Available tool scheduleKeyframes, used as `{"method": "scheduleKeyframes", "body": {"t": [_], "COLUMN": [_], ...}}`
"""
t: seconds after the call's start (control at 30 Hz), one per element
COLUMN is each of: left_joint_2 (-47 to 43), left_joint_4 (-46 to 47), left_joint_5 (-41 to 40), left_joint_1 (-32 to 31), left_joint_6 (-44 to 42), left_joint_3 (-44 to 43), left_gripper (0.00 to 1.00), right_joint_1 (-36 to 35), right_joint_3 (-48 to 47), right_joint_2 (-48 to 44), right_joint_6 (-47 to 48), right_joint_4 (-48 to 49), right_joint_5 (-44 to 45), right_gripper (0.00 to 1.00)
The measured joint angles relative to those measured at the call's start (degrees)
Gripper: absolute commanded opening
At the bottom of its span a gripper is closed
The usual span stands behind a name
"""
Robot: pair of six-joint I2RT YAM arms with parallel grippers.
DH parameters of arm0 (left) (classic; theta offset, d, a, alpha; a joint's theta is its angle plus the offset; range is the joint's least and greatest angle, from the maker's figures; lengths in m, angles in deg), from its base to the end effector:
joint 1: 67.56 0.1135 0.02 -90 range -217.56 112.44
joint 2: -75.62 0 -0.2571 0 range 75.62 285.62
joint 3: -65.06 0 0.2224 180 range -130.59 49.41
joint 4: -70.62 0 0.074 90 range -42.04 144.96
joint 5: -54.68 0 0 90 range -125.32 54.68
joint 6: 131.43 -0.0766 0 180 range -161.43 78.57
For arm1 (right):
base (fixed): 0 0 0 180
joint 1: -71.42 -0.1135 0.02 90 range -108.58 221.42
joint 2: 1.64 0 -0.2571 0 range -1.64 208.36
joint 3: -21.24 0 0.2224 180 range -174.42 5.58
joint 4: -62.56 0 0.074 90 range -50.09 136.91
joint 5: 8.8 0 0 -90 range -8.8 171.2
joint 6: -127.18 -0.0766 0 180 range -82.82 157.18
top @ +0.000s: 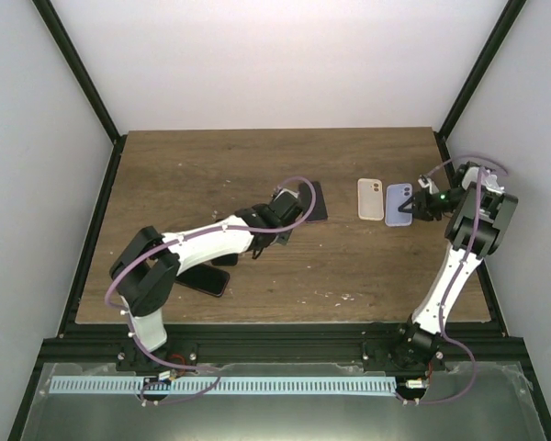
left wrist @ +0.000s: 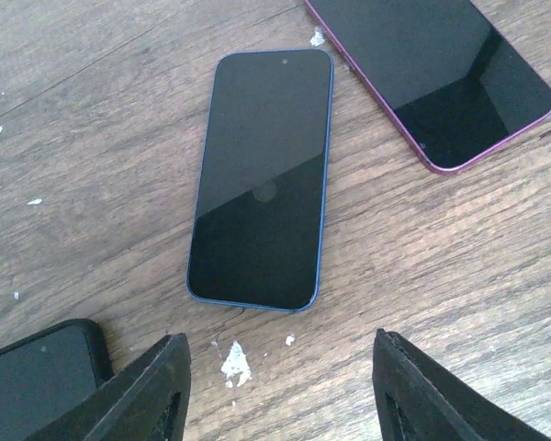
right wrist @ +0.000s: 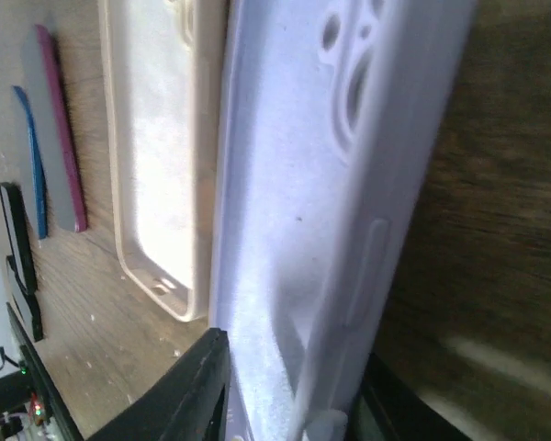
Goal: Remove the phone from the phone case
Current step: Place the phone at the center of the board, then place the phone case at the center of the board.
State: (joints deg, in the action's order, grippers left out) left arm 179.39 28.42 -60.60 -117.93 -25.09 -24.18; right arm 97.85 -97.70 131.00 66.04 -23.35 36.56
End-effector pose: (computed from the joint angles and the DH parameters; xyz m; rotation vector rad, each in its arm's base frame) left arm 0.2644 -0.2680 0.1876 0.5539 2.3648 0.0558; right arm 0.3721 -0.1248 0.1233 0.0361 2.7154 1.0929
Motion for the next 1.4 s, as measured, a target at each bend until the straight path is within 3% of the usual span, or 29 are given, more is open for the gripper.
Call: {"method": "scheduleKeyframes", "body": {"t": [0.07, 0.23, 0.5, 0.53, 0.57, 0.87, 1.0, 1.17, 1.4], "left_joint_2": [-0.3, -1.6, -3.9, -4.1, -4.2, -1.0, 1.4, 4.4, 6.8], "left_joint_4": [0.2, -0.2, -3.3, -3.9, -4.5, -10.4, -12.5, -13.9, -14.1], "left_joint_5": [-0.1, 0.0, 3.8, 4.6, 5.4, 13.4, 15.5, 17.9, 19.6], "left_joint_1": [0.0, 1.1, 10.6, 12.0, 13.4, 22.9, 25.2, 25.2, 25.3], "left_joint_6": [0.0, 1.1, 4.5, 4.7, 4.7, 2.3, 1.0, 0.6, 1.2], "left_joint_3": [0.6, 3.0, 7.2, 7.4, 7.4, 4.5, 2.9, 2.0, 0.9], "left_gripper": [0.61, 0.73, 0.86, 0.97, 0.99, 1.0, 1.0, 1.0, 0.91], "right_joint_1": [0.0, 0.1, 0.5, 0.5, 0.5, -4.7, -10.1, -12.7, -12.5], "right_joint_3": [0.0, 1.5, 13.8, 16.2, 18.1, 33.1, 35.9, 38.6, 38.7], "right_joint_2": [1.8, -0.4, -13.8, -15.9, -17.7, -35.4, -44.2, -52.7, -50.5], "right_joint_6": [-1.0, -4.1, -7.3, -7.2, -7.1, 1.4, 1.5, -3.5, -10.4], "right_joint_4": [0.1, 3.0, 13.8, 15.4, 16.3, 19.7, 22.6, 31.6, 37.2], "right_joint_5": [-0.4, 0.3, 8.9, 9.6, 9.8, 5.8, 5.6, 8.1, 8.2], "right_gripper": [0.41, 0.64, 0.7, 0.7, 0.7, 0.75, 1.0, 1.0, 0.95]}}
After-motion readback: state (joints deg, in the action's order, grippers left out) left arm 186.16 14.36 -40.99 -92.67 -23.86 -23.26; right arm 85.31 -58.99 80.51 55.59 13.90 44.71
